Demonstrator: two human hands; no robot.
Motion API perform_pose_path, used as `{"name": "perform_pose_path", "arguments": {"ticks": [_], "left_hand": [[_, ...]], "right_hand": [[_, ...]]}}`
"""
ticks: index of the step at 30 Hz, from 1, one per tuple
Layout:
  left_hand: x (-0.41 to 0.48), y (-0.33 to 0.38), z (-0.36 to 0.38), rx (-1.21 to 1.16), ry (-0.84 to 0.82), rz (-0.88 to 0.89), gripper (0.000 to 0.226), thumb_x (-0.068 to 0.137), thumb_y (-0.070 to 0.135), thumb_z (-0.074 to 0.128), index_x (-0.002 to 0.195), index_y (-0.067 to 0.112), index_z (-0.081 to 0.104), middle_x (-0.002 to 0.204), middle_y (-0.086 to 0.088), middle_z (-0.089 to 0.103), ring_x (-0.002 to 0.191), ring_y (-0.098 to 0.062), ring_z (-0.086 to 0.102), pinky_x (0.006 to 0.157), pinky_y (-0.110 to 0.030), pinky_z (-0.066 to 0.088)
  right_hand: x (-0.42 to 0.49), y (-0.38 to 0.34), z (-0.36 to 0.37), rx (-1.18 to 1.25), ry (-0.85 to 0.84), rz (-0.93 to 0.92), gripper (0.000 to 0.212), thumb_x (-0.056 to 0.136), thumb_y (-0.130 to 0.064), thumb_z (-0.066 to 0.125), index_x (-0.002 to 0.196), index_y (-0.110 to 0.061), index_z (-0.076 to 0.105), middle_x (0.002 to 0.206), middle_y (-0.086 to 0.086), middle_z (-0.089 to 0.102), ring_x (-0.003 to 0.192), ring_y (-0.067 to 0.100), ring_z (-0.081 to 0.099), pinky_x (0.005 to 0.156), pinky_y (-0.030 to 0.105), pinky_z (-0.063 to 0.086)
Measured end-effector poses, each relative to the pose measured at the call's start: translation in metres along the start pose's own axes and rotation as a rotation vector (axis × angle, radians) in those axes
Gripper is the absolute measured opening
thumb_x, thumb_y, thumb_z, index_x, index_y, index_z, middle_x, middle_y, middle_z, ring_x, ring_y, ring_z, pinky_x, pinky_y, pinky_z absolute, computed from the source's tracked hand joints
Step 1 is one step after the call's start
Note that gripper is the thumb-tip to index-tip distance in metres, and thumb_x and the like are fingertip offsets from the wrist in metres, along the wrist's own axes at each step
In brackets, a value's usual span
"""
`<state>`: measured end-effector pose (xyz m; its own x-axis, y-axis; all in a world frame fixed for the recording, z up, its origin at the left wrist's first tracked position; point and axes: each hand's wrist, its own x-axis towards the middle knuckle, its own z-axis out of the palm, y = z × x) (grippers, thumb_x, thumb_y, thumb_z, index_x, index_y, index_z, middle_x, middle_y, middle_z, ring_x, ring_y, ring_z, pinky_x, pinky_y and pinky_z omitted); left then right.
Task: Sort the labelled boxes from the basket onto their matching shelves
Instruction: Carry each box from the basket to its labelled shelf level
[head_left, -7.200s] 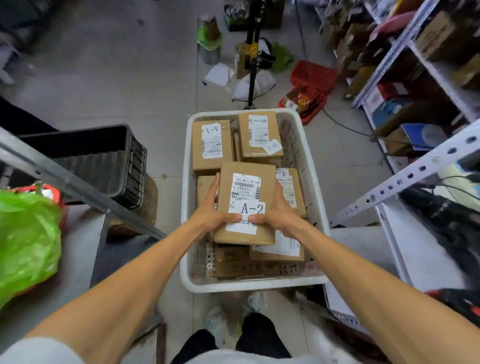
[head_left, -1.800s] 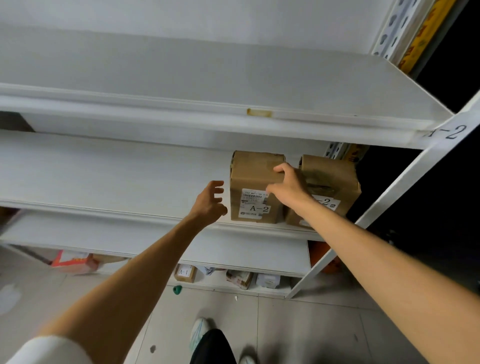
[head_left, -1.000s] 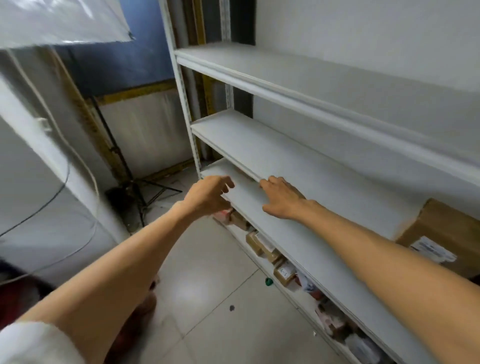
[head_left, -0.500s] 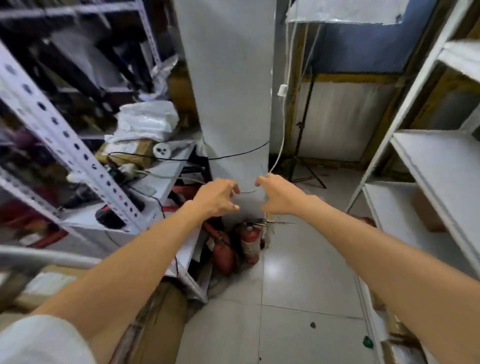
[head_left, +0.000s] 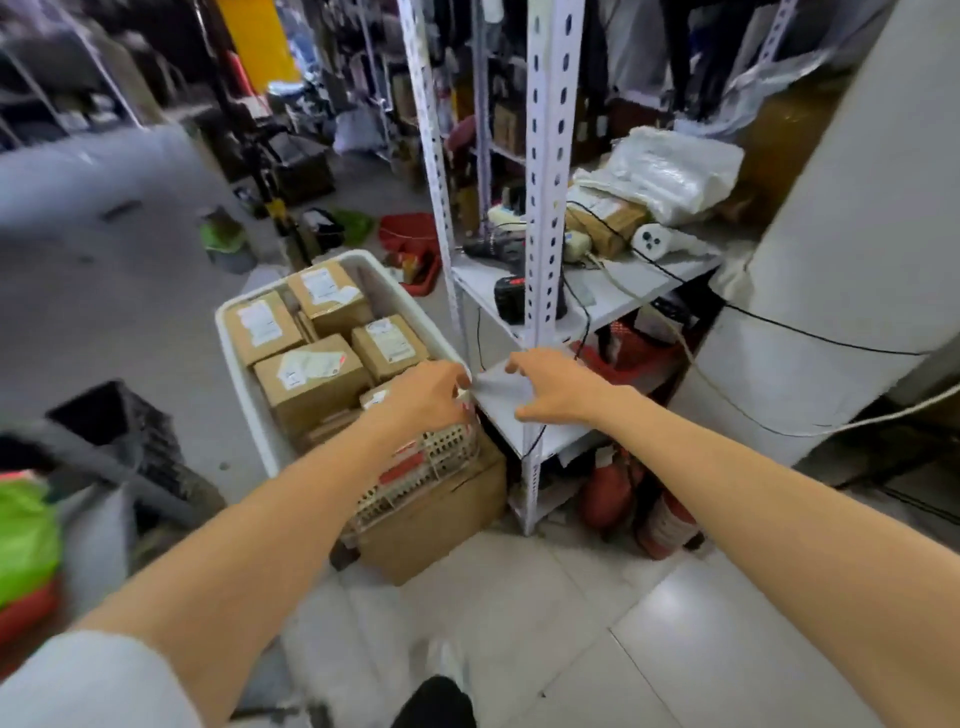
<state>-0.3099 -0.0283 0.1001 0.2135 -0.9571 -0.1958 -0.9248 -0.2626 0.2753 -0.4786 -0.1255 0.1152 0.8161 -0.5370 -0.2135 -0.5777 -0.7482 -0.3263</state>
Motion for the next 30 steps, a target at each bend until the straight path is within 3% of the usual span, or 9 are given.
{"name": "perform_pose_path", "arguments": {"ticks": [6, 9, 16, 21, 25, 30], "left_hand": [[-0.031, -0.08, -0.005, -0.035, 0.018, -0.26, 0.048, 0.075, 0.042, 0.075, 0.116, 0.022, 0.057, 0.109, 0.002, 0.064, 0.099, -0.022, 0.06, 0.079, -0.036, 0.051], [-0.032, -0.118, -0.02, -0.055, 0.047, -0.318, 0.046, 0.076, 0.04, 0.074, 0.112, 0.018, 0.057, 0.11, -0.005, 0.064, 0.099, -0.025, 0.058, 0.081, -0.038, 0.051], [-0.007, -0.205, -0.039, -0.095, 0.041, -0.418, 0.05, 0.077, 0.042, 0.073, 0.119, 0.018, 0.057, 0.116, -0.003, 0.062, 0.104, -0.023, 0.058, 0.087, -0.038, 0.051], [0.006, -0.262, -0.042, -0.147, 0.016, -0.46, 0.048, 0.076, 0.039, 0.073, 0.118, 0.022, 0.056, 0.115, -0.001, 0.062, 0.101, -0.021, 0.059, 0.088, -0.04, 0.052], [0.015, -0.296, -0.041, -0.159, -0.032, -0.494, 0.049, 0.079, 0.035, 0.071, 0.123, 0.02, 0.055, 0.119, -0.002, 0.06, 0.104, -0.021, 0.058, 0.088, -0.038, 0.052], [0.04, -0.318, -0.033, -0.211, -0.084, -0.5, 0.048, 0.078, 0.032, 0.071, 0.122, 0.02, 0.055, 0.12, -0.002, 0.06, 0.104, -0.021, 0.058, 0.089, -0.039, 0.052]], "right_hand": [[0.064, -0.068, 0.013, -0.085, -0.106, -0.239, 0.046, 0.081, -0.021, 0.067, 0.121, -0.008, 0.049, 0.112, 0.001, 0.05, 0.105, 0.023, 0.053, 0.084, 0.037, 0.048], [0.105, -0.094, 0.014, -0.094, -0.103, -0.291, 0.044, 0.078, -0.024, 0.069, 0.115, -0.007, 0.052, 0.111, 0.008, 0.056, 0.099, 0.028, 0.056, 0.084, 0.043, 0.05], [0.189, -0.139, 0.015, -0.145, -0.171, -0.31, 0.055, 0.079, -0.03, 0.072, 0.125, -0.011, 0.049, 0.125, 0.01, 0.053, 0.112, 0.027, 0.051, 0.093, 0.041, 0.046], [0.244, -0.159, 0.013, -0.084, -0.187, -0.274, 0.048, 0.083, -0.021, 0.07, 0.124, -0.008, 0.051, 0.122, 0.008, 0.055, 0.109, 0.024, 0.052, 0.085, 0.033, 0.046], [0.277, -0.167, 0.031, 0.054, -0.16, -0.226, 0.058, 0.081, -0.023, 0.072, 0.132, -0.009, 0.048, 0.132, 0.009, 0.053, 0.118, 0.023, 0.051, 0.09, 0.028, 0.043], [0.315, -0.167, 0.055, 0.002, -0.281, -0.23, 0.068, 0.08, -0.027, 0.074, 0.139, -0.014, 0.042, 0.139, 0.007, 0.046, 0.123, 0.023, 0.048, 0.099, 0.034, 0.045]]}}
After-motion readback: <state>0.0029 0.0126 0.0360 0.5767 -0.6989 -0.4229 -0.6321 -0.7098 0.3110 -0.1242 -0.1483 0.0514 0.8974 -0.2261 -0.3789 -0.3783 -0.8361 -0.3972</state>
